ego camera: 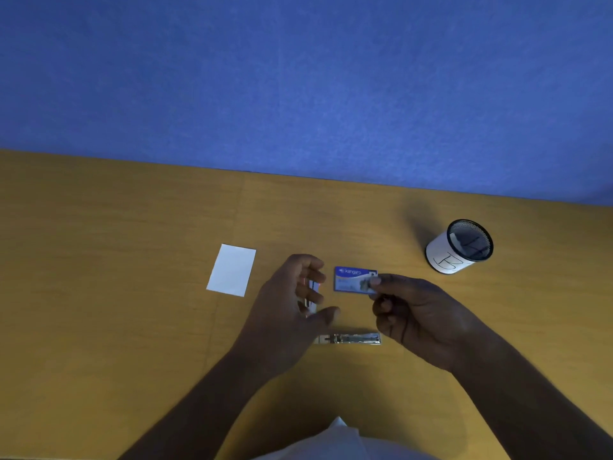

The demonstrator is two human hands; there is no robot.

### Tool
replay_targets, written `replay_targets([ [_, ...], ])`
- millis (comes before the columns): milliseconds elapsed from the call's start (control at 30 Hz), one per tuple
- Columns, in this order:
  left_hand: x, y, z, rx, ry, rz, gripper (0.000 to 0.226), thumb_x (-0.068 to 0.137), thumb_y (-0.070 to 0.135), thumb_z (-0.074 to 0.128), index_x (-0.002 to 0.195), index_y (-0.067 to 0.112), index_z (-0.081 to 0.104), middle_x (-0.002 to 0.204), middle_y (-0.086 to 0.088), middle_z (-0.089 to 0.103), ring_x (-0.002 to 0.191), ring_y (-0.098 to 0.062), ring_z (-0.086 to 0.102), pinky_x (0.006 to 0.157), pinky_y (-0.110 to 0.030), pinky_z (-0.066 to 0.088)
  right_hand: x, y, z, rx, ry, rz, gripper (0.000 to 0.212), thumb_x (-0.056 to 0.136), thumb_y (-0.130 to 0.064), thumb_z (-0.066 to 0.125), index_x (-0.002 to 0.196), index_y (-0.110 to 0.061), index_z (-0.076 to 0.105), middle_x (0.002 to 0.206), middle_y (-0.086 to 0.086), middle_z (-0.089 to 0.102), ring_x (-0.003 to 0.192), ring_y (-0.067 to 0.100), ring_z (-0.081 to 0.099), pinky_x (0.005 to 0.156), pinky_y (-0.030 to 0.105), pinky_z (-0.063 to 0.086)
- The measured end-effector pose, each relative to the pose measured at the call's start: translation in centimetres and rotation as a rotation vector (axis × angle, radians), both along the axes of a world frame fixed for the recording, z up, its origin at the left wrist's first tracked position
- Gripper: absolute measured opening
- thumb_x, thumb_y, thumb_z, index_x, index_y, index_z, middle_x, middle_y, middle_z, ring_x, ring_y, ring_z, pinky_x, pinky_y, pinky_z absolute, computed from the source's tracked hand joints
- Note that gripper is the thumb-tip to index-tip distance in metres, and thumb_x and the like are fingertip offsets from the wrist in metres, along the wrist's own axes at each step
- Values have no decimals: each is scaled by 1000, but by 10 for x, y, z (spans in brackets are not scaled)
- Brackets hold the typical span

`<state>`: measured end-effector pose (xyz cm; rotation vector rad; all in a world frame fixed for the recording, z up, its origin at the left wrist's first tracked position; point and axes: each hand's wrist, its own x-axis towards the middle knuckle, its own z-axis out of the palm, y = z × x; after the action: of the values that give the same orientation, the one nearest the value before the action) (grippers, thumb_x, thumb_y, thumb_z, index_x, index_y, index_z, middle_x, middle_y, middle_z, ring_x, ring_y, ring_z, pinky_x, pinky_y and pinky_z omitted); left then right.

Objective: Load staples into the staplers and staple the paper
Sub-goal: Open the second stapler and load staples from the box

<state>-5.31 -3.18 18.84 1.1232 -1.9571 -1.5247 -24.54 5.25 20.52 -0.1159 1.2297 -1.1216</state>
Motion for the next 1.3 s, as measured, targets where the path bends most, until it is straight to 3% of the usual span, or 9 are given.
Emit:
replay_targets([
  [233,0,-13,-44,-64,-262,16,51,70,31,87,111,30,56,98,13,61,88,-3,60,70,-20,51,-43,-43,-68,268,289,-112,21,85,-11,74,102,1,72,73,3,57,56,7,46,50,21,37],
  [433,-9,-10,-71,-172,-351,-76,49,74,30,84,114,27,58,103,13,59,90,1,56,75,-20,50,-65,-87,-113,408,555,-21,18,84,-12,75,88,5,69,65,10,50,53,14,38,50,31,29],
  [600,-19,6,-90,-264,-386,-224,48,79,32,79,122,26,58,115,12,59,98,1,55,80,-18,50,-75,-106,-129,433,657,32,26,82,-18,76,92,6,72,66,12,56,51,17,42,49,29,32],
  [767,-33,15,-107,-435,-469,-371,42,87,38,67,124,24,54,119,7,56,112,-11,52,98,-29,41,-72,-101,-126,467,803,85,28,78,-28,71,66,-4,60,61,11,52,51,20,42,52,29,33],
  [867,-38,23,-119,-464,-490,-468,46,89,36,66,129,19,50,124,1,53,116,-15,49,103,-32,42,-67,-85,-119,449,763,24,13,77,-3,61,66,-2,55,60,11,45,57,20,38,56,33,32],
  [933,-38,32,-127,-472,-514,-527,50,90,35,65,133,18,47,129,0,50,120,-16,47,105,-33,41,-60,-71,-111,372,630,-27,20,81,13,57,66,1,60,61,8,55,61,17,51,58,30,45],
  [1000,-35,39,-133,-490,-546,-557,51,91,34,64,136,18,45,133,0,48,124,-17,45,107,-34,38,-49,-54,-100,298,472,-108,21,85,21,52,84,7,68,82,16,68,84,23,68,80,31,58],
  [1100,-34,43,-139,-545,-589,-575,47,95,33,59,138,19,46,134,0,49,126,-18,44,108,-35,36,-36,-28,-89,205,385,-118,19,90,17,55,97,8,69,98,24,72,96,29,73,83,32,60],
  [1300,-37,42,-140,-608,-606,-544,37,94,33,57,129,20,54,123,1,55,118,-18,49,104,-35,36,-25,18,-86,163,362,-82,11,87,6,68,98,4,70,94,22,76,89,28,76,71,26,60],
])
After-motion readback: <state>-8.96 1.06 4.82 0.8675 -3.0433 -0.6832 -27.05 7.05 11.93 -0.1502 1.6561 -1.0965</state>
